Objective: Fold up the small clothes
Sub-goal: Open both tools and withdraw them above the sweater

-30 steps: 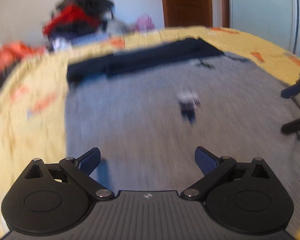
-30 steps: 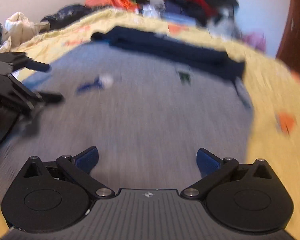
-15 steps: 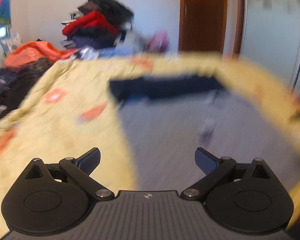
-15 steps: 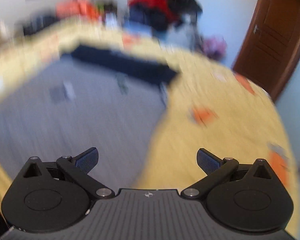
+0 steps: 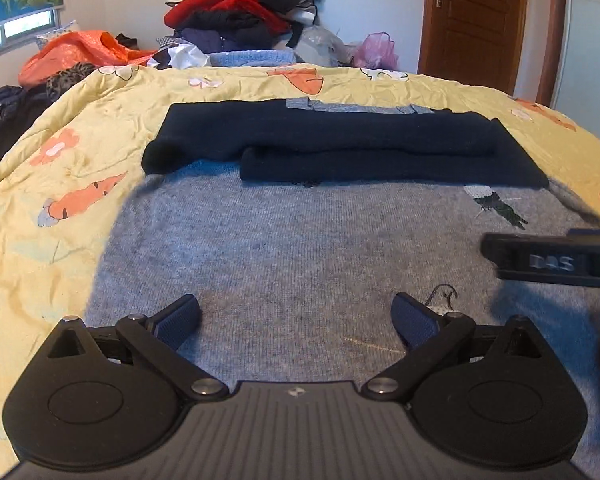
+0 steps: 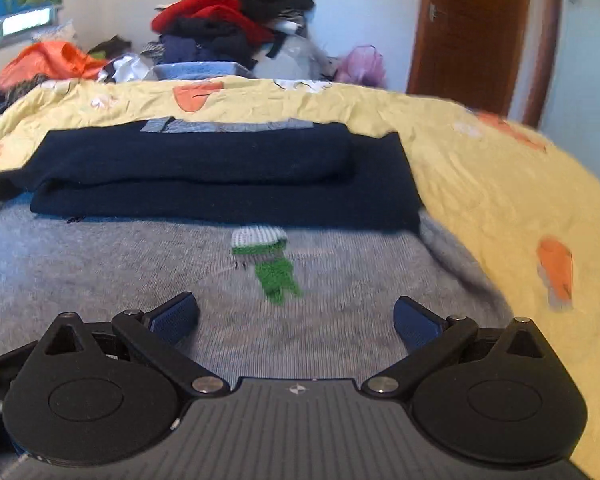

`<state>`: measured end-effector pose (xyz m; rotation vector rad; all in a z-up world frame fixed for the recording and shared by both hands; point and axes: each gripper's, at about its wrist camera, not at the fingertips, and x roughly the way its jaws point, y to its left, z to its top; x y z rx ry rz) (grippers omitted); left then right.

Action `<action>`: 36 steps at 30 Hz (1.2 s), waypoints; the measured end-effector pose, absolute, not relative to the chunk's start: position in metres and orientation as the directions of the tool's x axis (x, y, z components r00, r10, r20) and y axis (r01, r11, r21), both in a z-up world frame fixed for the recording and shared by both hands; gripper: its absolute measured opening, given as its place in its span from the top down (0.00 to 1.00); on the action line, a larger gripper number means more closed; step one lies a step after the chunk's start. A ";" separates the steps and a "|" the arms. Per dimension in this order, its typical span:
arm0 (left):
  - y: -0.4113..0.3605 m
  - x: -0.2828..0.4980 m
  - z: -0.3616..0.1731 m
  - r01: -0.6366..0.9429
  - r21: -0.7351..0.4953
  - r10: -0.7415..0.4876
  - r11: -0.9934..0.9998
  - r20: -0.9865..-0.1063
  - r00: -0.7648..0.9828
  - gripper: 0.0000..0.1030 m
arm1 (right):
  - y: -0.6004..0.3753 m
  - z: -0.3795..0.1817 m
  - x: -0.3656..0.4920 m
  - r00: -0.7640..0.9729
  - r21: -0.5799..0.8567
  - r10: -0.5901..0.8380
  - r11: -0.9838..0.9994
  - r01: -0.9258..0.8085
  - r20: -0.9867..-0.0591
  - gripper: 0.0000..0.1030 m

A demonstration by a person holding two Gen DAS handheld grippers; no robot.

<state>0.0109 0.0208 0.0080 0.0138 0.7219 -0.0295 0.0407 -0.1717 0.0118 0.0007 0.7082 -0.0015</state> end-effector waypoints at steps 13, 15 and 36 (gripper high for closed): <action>0.023 0.016 0.006 0.035 0.003 -0.025 0.999 -0.662 0.749 0.00 | -0.185 0.015 -0.021 0.767 -0.004 0.055 0.997 -0.075 -0.639 0.00; 0.022 0.017 0.006 0.035 0.002 -0.025 0.999 -0.662 0.749 0.00 | -0.185 0.015 -0.021 0.767 -0.002 0.056 0.997 -0.074 -0.639 0.00; 0.020 0.019 0.006 0.031 0.004 -0.021 1.000 -0.661 0.750 0.00 | -0.186 0.015 -0.023 0.768 0.000 0.057 0.997 -0.074 -0.638 0.00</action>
